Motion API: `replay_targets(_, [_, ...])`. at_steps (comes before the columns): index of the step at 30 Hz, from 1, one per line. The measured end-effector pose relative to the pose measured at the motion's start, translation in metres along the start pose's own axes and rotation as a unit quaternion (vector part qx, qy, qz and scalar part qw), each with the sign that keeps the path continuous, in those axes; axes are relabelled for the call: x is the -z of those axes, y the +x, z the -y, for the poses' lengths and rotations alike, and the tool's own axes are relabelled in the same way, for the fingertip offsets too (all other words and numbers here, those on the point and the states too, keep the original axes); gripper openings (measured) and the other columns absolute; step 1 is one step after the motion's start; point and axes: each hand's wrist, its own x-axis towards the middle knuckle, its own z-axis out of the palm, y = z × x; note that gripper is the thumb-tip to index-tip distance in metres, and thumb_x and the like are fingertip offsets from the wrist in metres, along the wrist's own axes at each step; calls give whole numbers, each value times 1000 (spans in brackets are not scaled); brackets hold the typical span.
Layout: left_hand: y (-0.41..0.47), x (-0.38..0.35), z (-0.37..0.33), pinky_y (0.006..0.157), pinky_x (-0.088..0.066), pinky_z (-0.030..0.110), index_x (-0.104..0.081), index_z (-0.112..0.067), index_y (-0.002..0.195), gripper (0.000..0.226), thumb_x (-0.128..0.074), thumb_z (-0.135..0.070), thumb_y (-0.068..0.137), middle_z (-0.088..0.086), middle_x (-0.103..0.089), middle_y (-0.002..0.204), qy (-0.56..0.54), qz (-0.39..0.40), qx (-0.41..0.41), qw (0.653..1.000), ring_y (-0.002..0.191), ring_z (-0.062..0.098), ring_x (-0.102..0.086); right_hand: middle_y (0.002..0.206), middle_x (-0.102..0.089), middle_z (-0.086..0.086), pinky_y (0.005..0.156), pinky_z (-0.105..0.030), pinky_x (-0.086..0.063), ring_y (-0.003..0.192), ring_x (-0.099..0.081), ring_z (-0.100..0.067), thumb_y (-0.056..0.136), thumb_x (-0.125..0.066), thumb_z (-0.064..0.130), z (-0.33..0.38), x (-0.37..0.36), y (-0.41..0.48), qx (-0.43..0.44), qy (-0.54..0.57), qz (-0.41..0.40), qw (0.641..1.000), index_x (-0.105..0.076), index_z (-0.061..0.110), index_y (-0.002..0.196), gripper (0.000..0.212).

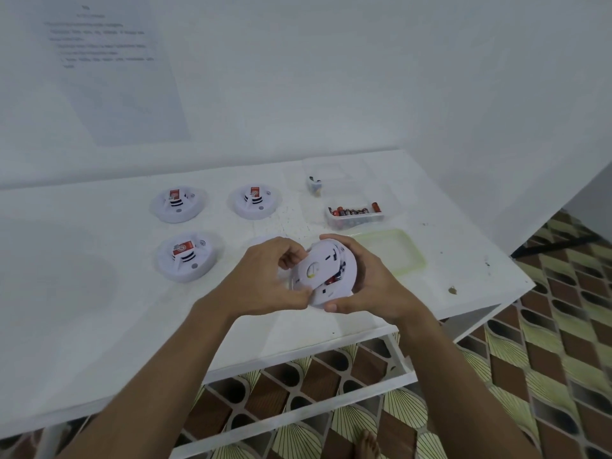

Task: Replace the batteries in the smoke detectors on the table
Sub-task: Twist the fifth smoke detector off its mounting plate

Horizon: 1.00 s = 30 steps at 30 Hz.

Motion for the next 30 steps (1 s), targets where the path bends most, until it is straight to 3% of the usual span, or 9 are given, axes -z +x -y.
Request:
replay_targets(8, [7, -13, 7, 76, -52, 20, -62, -26, 102, 48, -73, -42, 58, -12, -63, 101, -48, -25, 28, 998, 92, 9, -60, 130, -61, -8, 92, -36, -55, 121, -60, -27, 61, -88, 14, -3, 28, -5, -32, 33, 1, 999, -47, 16, 141, 90])
replay_targets(13, [-6, -15, 22, 75, -48, 13, -62, -28, 104, 53, -69, -49, 56, -16, -62, 98, -30, -57, 72, 995, 88, 4, -59, 130, -61, -2, 94, -35, -56, 124, -59, -23, 58, -89, 21, -11, 44, -11, -25, 9, -49, 998, -47, 23, 139, 91])
replay_targets(20, [-22, -25, 35, 71, -39, 10, -60, -21, 114, 68, -66, -55, 56, -16, -54, 102, 86, 60, 97, 990, 92, 3, -54, 130, -61, 0, 87, -32, -58, 123, -60, -18, 59, -89, 21, -23, 44, -16, -7, 25, -115, 993, -49, 29, 136, 87])
replay_targets(24, [-22, -36, 39, 77, -39, 19, -55, -19, 122, 71, -64, -57, 62, -12, -49, 106, 150, 95, 80, 981, 96, 6, -47, 126, -64, 3, 86, -29, -58, 121, -62, -18, 64, -86, 8, -27, 37, -18, -5, 32, -121, 992, -48, 24, 138, 84])
replay_targets(30, [-28, -42, 41, 89, -43, 30, -59, -15, 122, 75, -55, -61, 62, -5, -51, 107, 167, 79, 49, 982, 103, 13, -44, 130, -62, -7, 90, -36, -56, 123, -61, -25, 57, -90, 22, -29, 29, -18, -1, 56, -129, 990, -52, 26, 134, 86])
